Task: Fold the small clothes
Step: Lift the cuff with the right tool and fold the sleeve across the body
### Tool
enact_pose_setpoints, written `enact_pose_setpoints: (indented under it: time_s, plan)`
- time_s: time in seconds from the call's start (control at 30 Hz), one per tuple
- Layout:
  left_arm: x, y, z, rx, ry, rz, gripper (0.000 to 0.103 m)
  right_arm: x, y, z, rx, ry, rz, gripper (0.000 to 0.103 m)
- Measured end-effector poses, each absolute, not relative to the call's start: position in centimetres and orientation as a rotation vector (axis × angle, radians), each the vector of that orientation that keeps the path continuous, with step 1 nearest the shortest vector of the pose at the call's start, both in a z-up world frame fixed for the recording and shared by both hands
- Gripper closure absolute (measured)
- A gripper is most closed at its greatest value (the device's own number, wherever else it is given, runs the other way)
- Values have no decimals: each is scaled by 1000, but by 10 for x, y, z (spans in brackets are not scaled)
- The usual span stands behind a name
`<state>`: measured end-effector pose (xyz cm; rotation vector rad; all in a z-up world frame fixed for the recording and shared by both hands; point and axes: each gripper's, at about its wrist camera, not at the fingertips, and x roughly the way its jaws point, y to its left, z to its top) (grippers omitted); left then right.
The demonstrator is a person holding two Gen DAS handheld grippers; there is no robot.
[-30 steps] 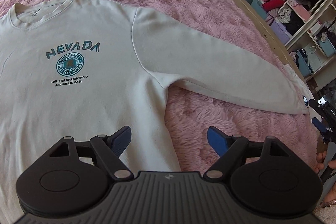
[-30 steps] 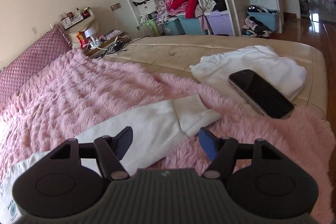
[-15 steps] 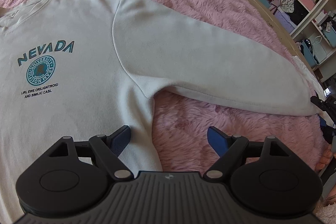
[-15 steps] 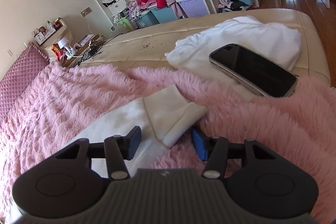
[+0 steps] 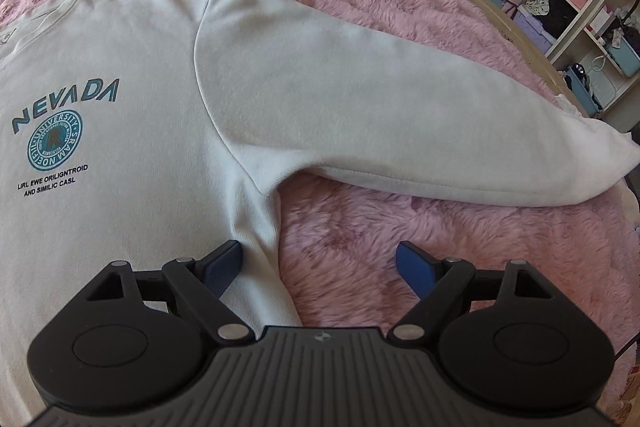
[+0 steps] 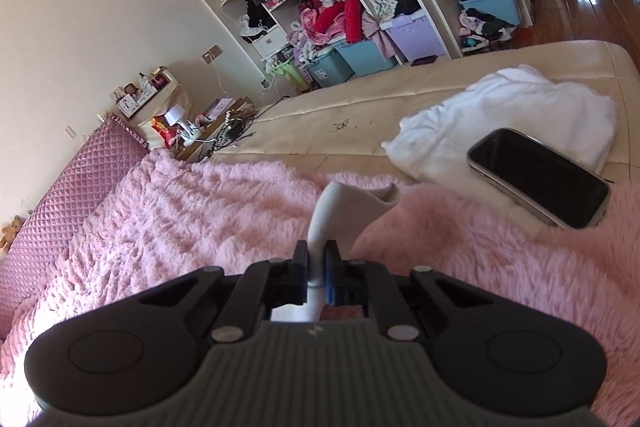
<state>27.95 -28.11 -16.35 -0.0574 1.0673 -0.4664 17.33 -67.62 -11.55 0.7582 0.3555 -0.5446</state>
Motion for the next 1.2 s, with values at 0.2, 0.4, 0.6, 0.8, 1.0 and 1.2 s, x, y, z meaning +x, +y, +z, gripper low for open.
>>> enact_pose_setpoints:
  time_s: [0.2, 0.4, 0.6, 0.8, 1.0, 1.2]
  plan:
    - [277, -248, -131, -108, 994, -497, 20, 198, -623, -54, 702, 274, -389, 100]
    - [268, -168, -92, -187, 922, -421, 19, 241, -535, -6, 687, 232, -186, 101]
    - [250, -72, -84, -261, 891, -304, 19, 284, -412, 16, 667, 257, 32, 101]
    - [239, 27, -96, -385, 879, -156, 19, 310, -273, -2, 649, 362, 239, 101]
    - [223, 103, -115, -462, 836, 0, 19, 317, -145, -73, 550, 530, 356, 101]
    - [214, 151, -134, -596, 803, 41, 19, 313, -89, -153, 508, 725, 390, 100]
